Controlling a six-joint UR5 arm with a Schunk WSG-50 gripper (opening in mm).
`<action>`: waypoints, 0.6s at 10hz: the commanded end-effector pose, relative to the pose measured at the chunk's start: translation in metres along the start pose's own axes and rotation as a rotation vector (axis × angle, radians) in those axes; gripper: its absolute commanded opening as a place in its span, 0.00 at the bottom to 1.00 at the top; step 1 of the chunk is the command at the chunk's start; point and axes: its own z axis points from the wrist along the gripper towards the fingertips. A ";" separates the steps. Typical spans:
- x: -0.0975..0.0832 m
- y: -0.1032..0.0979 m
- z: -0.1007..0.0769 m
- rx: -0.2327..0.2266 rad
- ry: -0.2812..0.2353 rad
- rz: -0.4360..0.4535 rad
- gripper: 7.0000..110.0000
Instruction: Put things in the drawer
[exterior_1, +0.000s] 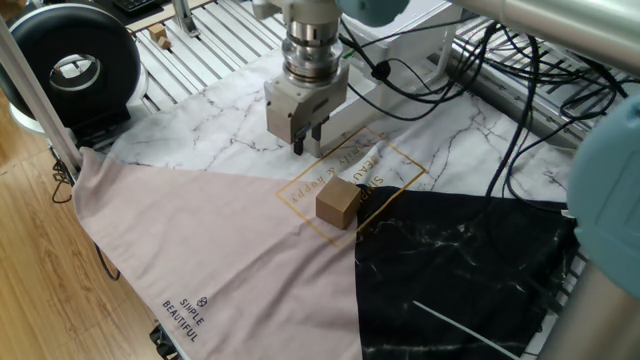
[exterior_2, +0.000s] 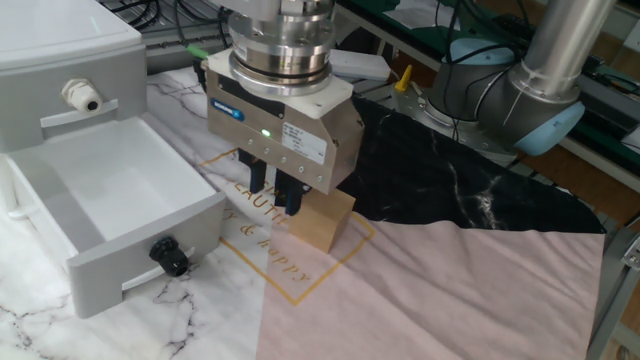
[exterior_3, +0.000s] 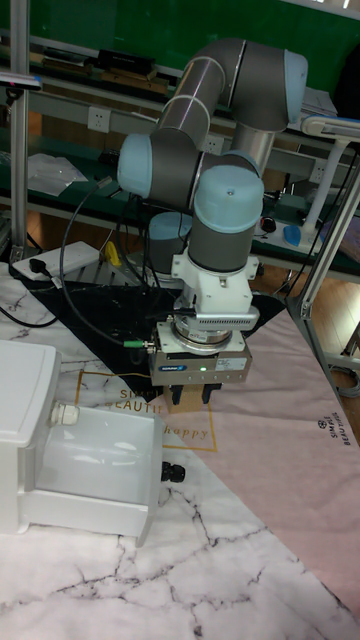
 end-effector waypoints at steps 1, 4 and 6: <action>0.011 0.012 0.004 -0.008 -0.019 0.020 0.57; 0.018 0.017 0.006 0.002 -0.035 0.047 0.36; 0.017 0.015 0.012 0.030 -0.052 0.070 0.36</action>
